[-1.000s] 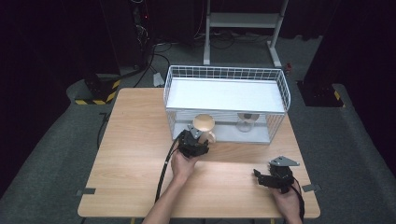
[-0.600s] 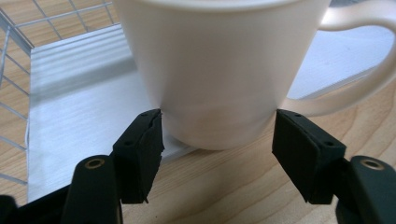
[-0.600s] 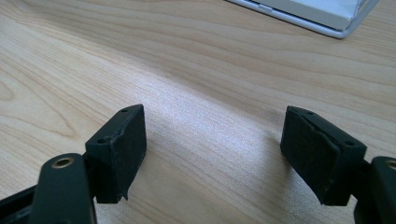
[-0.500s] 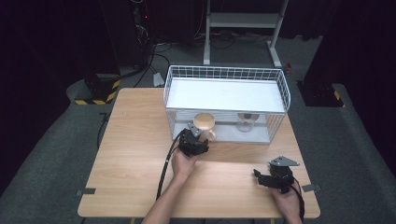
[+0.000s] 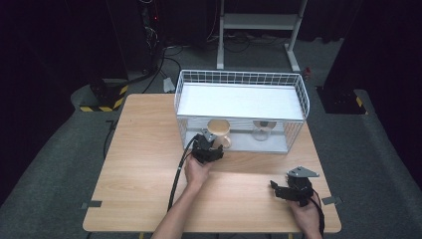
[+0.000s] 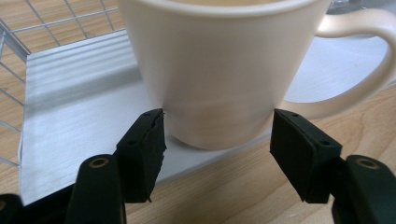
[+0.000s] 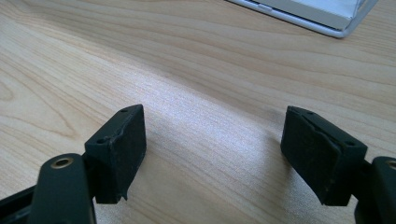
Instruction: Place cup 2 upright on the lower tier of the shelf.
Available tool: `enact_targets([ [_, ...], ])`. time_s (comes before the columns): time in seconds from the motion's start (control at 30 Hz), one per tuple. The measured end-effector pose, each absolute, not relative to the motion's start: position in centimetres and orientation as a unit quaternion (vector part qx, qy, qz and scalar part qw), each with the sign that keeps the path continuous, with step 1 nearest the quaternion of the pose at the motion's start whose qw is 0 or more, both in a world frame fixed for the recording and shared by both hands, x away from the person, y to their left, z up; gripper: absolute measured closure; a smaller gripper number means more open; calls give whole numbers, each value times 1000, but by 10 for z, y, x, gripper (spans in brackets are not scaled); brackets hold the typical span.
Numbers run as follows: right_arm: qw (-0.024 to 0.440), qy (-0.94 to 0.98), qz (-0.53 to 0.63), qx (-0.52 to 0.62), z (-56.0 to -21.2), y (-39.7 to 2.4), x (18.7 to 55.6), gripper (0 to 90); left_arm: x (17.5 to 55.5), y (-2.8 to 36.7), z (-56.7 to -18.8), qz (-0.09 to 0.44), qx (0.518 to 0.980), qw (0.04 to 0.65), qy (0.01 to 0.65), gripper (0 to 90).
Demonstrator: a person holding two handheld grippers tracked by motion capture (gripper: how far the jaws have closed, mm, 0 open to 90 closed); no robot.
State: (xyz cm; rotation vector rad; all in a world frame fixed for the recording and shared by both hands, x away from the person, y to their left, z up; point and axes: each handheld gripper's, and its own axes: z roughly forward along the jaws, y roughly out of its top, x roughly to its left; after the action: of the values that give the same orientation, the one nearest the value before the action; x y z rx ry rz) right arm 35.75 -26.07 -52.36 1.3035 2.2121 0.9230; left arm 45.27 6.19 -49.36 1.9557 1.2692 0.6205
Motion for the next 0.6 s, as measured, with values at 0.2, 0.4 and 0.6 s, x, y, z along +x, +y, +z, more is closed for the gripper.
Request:
enact_targets([
  [0.2, 205, 793, 331, 468, -524, -261, 358, 226, 455, 64, -495, 235, 758, 357, 492, 378],
  [0.4, 205, 793, 331, 468, -524, -261, 358, 225, 460, 63, -492, 236, 763, 349, 491, 386],
  [0.6, 205, 793, 331, 468, -524, -261, 358, 225, 465, 63, -488, 236, 763, 349, 491, 401],
])
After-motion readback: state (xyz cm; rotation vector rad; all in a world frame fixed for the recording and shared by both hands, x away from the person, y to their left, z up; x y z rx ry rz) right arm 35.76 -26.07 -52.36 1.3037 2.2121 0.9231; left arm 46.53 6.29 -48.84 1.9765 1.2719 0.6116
